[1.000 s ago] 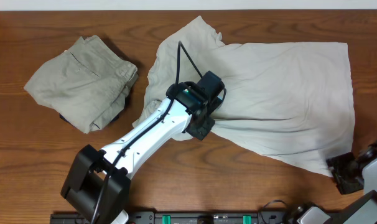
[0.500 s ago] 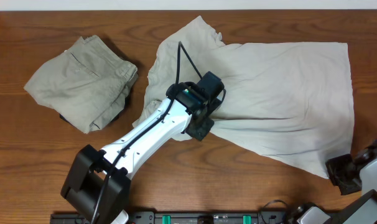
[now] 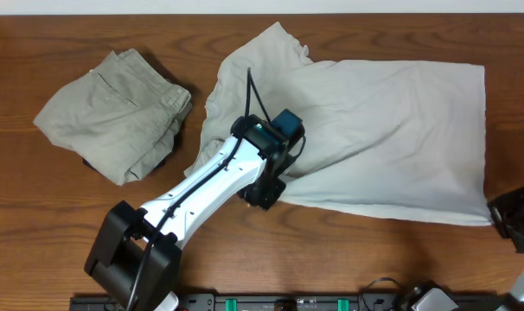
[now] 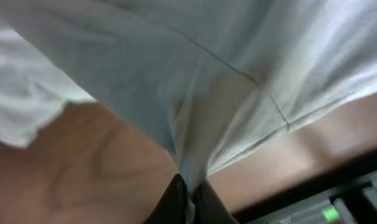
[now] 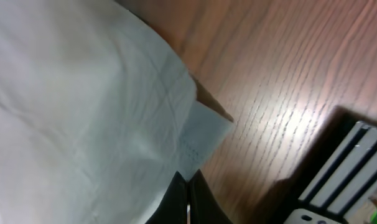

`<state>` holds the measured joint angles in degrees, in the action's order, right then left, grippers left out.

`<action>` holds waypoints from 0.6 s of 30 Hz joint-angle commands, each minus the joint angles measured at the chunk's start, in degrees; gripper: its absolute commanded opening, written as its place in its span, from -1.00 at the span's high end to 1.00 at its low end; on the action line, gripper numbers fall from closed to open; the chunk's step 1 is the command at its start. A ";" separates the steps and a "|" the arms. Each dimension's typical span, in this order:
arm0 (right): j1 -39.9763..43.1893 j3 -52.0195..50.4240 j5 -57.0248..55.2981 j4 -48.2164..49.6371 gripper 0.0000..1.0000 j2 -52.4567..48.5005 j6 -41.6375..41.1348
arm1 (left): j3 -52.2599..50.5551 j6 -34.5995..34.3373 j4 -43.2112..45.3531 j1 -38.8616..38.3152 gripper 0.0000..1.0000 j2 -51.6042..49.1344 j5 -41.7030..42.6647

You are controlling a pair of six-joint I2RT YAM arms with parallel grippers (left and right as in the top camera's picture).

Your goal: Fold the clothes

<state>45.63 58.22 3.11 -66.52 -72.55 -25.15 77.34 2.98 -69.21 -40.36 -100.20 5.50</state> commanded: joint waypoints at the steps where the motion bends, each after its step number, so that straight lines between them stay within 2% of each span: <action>1: 0.70 3.15 0.24 -1.40 0.98 2.45 2.99 | 0.48 -0.46 -2.62 -0.13 0.87 0.15 3.39; 5: 0.70 4.63 0.42 -2.10 0.97 4.72 2.97 | 0.57 -0.44 -4.96 -0.20 0.88 0.90 7.26; 12: 0.68 4.79 0.94 -1.44 0.97 6.67 2.95 | 3.52 0.94 -6.43 -2.51 0.88 6.78 8.79; 18: 0.22 4.76 6.34 3.87 0.97 5.81 1.77 | 4.11 3.78 -1.57 -2.47 0.85 9.16 0.98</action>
<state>45.63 61.84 5.76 -64.29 -66.37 -23.20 80.62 4.47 -72.01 -43.18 -91.24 11.55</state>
